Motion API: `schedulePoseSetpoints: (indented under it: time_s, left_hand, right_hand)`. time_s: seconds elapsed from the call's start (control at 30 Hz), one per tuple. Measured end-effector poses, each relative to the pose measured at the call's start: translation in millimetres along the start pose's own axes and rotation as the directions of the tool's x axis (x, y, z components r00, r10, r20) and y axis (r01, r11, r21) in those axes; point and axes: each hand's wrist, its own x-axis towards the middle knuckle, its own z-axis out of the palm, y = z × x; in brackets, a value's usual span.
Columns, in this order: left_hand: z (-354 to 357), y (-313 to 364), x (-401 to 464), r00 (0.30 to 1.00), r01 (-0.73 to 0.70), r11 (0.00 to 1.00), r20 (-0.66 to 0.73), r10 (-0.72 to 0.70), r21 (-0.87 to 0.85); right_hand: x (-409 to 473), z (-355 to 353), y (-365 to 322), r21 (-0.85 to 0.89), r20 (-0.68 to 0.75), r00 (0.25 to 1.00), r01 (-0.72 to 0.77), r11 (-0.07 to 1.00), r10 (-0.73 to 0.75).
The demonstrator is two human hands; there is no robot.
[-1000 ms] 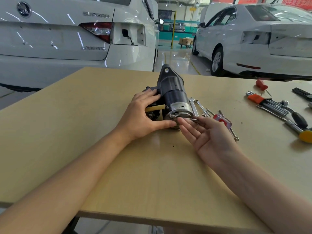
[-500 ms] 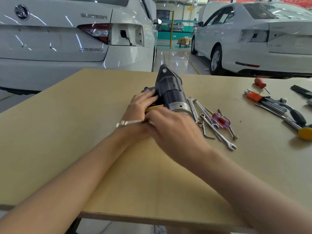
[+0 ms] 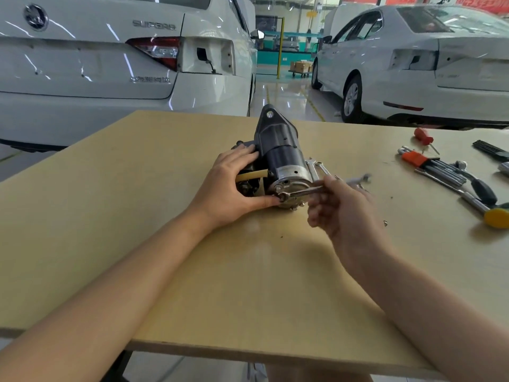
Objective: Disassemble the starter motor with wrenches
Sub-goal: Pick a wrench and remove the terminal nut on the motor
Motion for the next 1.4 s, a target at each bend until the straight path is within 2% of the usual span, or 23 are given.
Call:
schedulePoseSetpoints:
  time_s: [0.03, 0.1, 0.53, 0.67, 0.73, 0.8, 0.87, 0.97, 1.03, 1.1, 1.13, 1.17, 1.23, 1.27, 1.3, 1.33, 1.4]
  left_hand:
    - [0, 0, 0, 1.0, -0.004, 1.0, 0.002, 0.004, 0.006]
    - [0, 1, 0, 1.0, -0.007, 1.0, -0.002, 0.007, 0.011]
    - [2, 4, -1, 0.999, -0.001, 1.0, -0.046, -0.001, -0.031]
    - [3, 4, -1, 0.999, 0.01, 0.999, -0.05, -0.012, -0.041]
    - [3, 3, -1, 0.999, 0.011, 0.999, -0.047, -0.013, -0.041]
    - [2, 3, -1, 0.999, 0.016, 0.999, -0.038, -0.018, -0.036]
    - [2, 4, -2, 0.999, 0.027, 0.999, -0.019, -0.028, -0.029]
    - [1, 5, -2, 1.0, 0.019, 1.0, 0.008, -0.019, 0.001]
    - [1, 5, -1, 1.0, -0.008, 1.0, 0.019, 0.008, 0.006]
    - [1, 2, 1, 1.0, 0.002, 1.0, 0.029, -0.003, 0.012]
    - [1, 0, 3, 0.999, 0.014, 1.0, 0.038, -0.015, 0.02]
    - [1, -2, 4, 0.998, 0.019, 1.0, 0.051, -0.02, 0.02]
    - [1, -3, 5, 0.998, 0.024, 1.0, 0.06, -0.024, 0.0]
    - [1, -3, 5, 0.999, 0.02, 1.0, 0.048, -0.019, -0.015]
    - [1, -4, 4, 0.999, 0.007, 1.0, 0.037, -0.006, -0.017]
    - [1, -3, 2, 1.0, -0.002, 1.0, 0.03, 0.002, -0.007]
    - [0, -2, -1, 0.999, -0.008, 1.0, 0.034, 0.008, 0.006]
  right_hand:
    - [2, 0, 0, 0.092, -0.024, 0.993, -0.113, 0.989, 0.116]
    - [6, 0, -1, 0.172, -0.033, 0.978, -0.197, 0.965, 0.206]
    - [4, 5, 2, 0.312, 0.039, 0.973, -0.227, 0.923, 0.226]
    - [5, 3, 5, 0.231, 0.024, 0.994, -0.11, 0.967, 0.107]
    - [4, 3, 4, 0.114, 0.019, 0.999, 0.046, 0.992, -0.048]
    - [3, 8, 3, -0.044, 0.057, 0.963, 0.266, 0.963, -0.264]
    - [4, 15, 2, -0.228, 0.153, 0.874, 0.486, 0.844, -0.462]
    - [3, 32, 0, -0.479, 0.409, 0.689, 0.72, 0.502, -0.599]
    - [0, 41, 4, -0.564, 0.617, 0.582, 0.796, 0.218, -0.529]
    - [-3, 44, 12, -0.594, 0.765, 0.533, 0.8, -0.078, -0.362]
    - [-5, 43, 15, -0.567, 0.807, 0.499, 0.803, -0.181, -0.314]
    - [-7, 41, 15, -0.521, 0.84, 0.447, 0.822, -0.228, -0.309]
    - [-12, 35, 12, -0.446, 0.857, 0.353, 0.873, -0.198, -0.376]
    - [-13, 30, 13, -0.439, 0.826, 0.337, 0.888, -0.14, -0.451]
    - [-14, 25, 13, -0.453, 0.765, 0.367, 0.891, -0.038, -0.53]
    - [-14, 19, 14, -0.472, 0.677, 0.446, 0.873, 0.119, -0.586]
    - [-13, 9, 12, -0.451, 0.447, 0.712, 0.702, 0.551, -0.541]
